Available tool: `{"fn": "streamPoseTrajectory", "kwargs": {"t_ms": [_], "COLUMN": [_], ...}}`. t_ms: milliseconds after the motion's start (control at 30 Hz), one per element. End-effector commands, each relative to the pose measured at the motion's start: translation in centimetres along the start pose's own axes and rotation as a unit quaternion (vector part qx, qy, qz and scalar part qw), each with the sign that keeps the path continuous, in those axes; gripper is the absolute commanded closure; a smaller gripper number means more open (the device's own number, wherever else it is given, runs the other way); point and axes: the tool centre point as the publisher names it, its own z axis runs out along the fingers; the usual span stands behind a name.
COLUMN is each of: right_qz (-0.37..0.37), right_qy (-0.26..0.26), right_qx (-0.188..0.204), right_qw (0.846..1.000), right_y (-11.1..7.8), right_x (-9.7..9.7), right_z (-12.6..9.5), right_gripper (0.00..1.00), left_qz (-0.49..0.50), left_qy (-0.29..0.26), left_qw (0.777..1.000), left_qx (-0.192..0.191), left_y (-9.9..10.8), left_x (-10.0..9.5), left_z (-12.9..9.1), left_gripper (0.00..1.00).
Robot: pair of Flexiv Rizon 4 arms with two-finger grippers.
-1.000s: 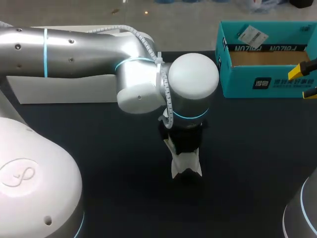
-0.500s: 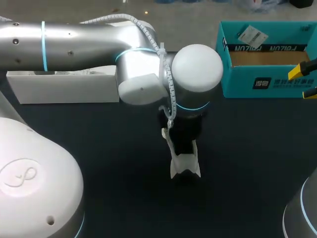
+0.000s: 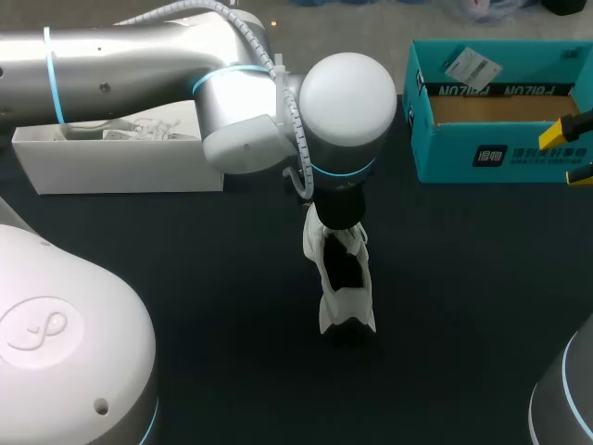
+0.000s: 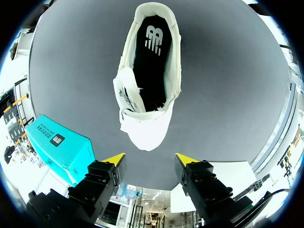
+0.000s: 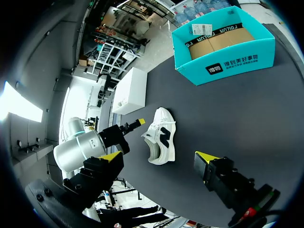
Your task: Take the shoe out of the shoebox, open the shoe tongue, remove and reinsert the insole, then place the shoe into the shoebox
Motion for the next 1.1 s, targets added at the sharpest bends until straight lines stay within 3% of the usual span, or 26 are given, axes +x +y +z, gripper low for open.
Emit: {"fn": "streamPoseTrajectory", "kwargs": {"t_ms": [33,367,800,1100], "right_qz": [0.001,0.001,0.001,0.001], "right_qy": [-0.001,-0.001,-0.001,-0.001], "right_qx": [0.001,0.001,0.001,0.001], "right_qw": [1.000,1.000,1.000,1.000], "right_y": [0.0,0.0,0.0,0.0], "right_x": [0.0,0.0,0.0,0.0], "right_z": [0.0,0.0,0.0,0.0], "right_gripper": [0.00,0.00,0.00,0.00], "left_qz": [0.007,0.039,0.042,0.047], "left_qy": [-0.030,-0.039,-0.014,0.013], "left_qw": [0.999,0.998,0.997,0.993], "left_qx": [0.016,0.029,0.069,0.104], "left_y": [0.0,-1.6,-5.1,-7.2], "left_x": [-0.2,-1.5,0.3,0.5], "left_z": [2.0,2.3,1.1,0.1], "left_gripper": [1.00,1.00,1.00,1.00]}}
